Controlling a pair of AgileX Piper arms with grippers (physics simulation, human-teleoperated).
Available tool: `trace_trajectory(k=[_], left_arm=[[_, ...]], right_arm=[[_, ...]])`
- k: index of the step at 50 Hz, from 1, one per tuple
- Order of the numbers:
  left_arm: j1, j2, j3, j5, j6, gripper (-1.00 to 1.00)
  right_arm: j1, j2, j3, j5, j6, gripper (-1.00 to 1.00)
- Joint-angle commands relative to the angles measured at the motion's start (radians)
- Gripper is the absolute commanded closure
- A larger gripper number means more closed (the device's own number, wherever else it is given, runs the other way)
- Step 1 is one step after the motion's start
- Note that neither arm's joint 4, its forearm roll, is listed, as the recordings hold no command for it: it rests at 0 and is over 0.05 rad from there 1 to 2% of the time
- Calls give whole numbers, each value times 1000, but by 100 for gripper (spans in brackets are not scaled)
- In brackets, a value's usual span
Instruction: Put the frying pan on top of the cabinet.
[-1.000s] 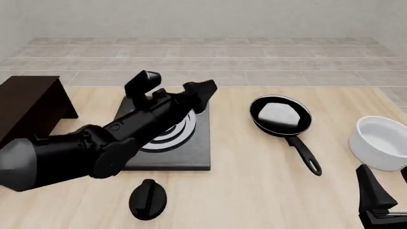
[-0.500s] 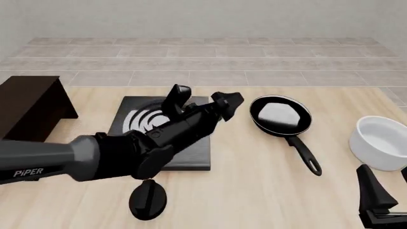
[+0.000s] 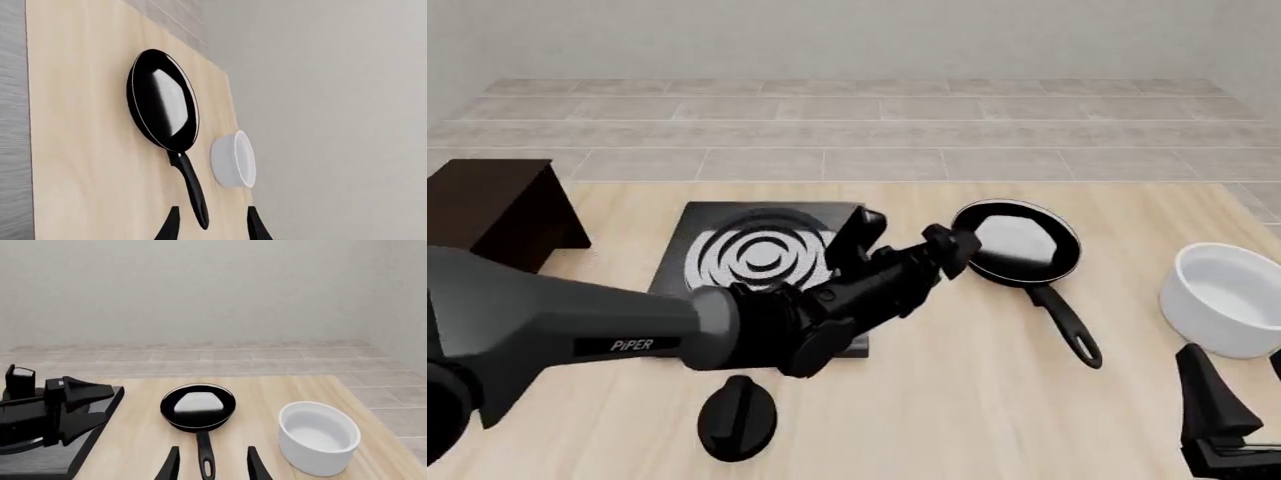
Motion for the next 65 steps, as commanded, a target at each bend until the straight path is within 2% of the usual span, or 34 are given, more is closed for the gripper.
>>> trace_trajectory(k=[1,17,18,30,65], left_arm=[[-3,99,-85,40,-27,-100],[6,183,-204,130,8,-100],[-8,192,-197,111,-15,-100],[-19,280,-266,125,-32,-100],[-50,419,-441,171,-45,-100]], right_arm=[[-3,4,1,-4,2,-100],[-8,2,5,-6,7,-100],[-8,3,5,-6,7,-100],[-9,0,5,-5,7,-100],[-9,25,4,-25,10,-100]])
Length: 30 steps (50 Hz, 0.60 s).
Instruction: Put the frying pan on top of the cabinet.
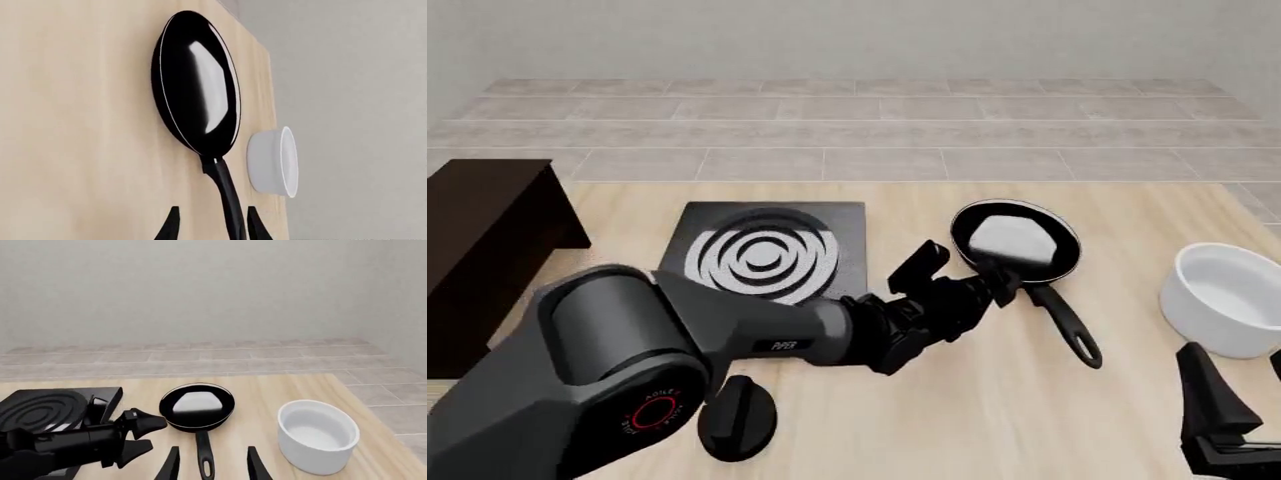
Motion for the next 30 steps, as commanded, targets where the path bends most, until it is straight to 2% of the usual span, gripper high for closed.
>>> trace_trajectory(k=[1,9,30], left_arm=[[-8,42,-55,14,-3,-100],[-38,53,-79,13,-13,-100],[-52,125,-157,23,-32,-100]], right_arm=[[0,12,0,-10,1,-100],[-1,26,0,-20,3,-100],[-2,38,0,-31,6,-100]])
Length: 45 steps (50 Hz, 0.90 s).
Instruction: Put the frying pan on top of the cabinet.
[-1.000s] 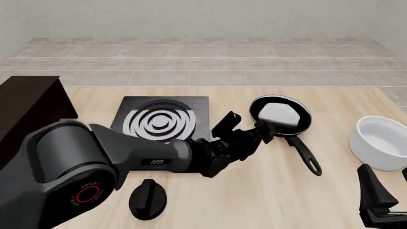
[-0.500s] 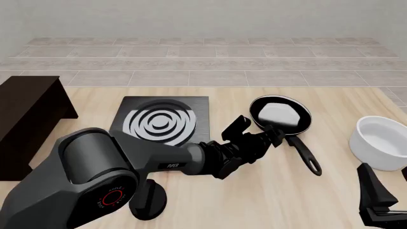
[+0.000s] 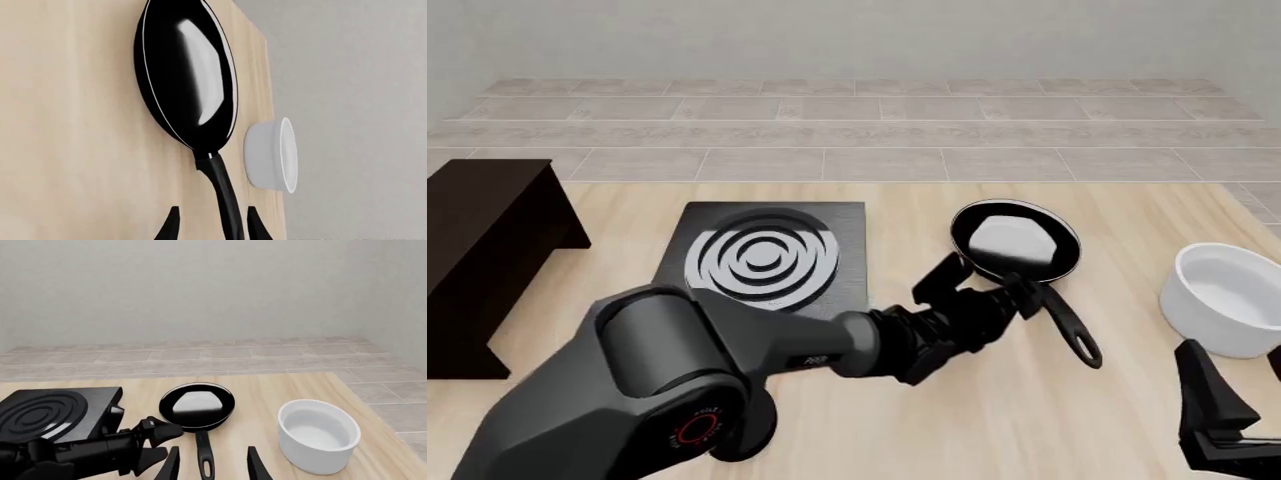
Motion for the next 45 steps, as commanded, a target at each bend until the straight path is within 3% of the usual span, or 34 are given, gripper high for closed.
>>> trace_trajectory(k=[1,45], left_arm=[[-11,32,-38,4,-9,-100],[-50,111,-141,12,-30,-100]], right_arm=[[-1,4,0,-4,2,-100],[-5,42,0,-39,-1,-100]])
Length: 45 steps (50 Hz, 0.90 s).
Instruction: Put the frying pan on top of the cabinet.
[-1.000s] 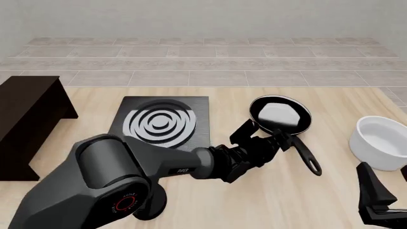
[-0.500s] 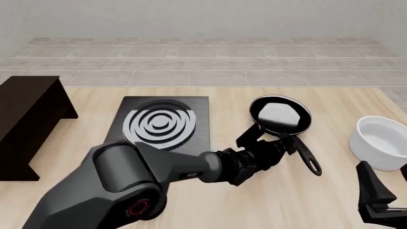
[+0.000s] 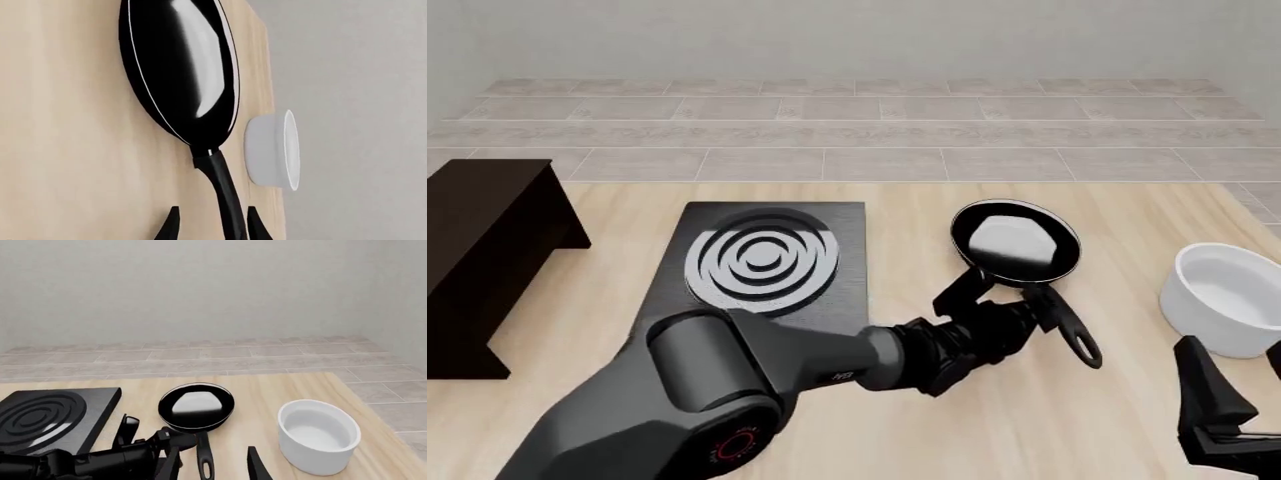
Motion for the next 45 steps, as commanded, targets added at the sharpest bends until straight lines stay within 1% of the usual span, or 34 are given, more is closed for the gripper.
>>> trace_trajectory(k=[1,9,22,39,45], left_arm=[[-21,5,-12,-9,-10,-100],[-22,23,-27,-7,-11,-100],[-48,20,-43,-8,-2,-100],[-48,59,-97,3,-8,-100],[-49,61,-103,5,-5,-100]], right_arm=[[-1,4,0,-3,-3,-100],[0,2,0,1,-3,-100],[-1,17,0,-12,-5,-100],[-2,48,-1,-38,-4,-100],[-2,51,0,-43,-5,-100]])
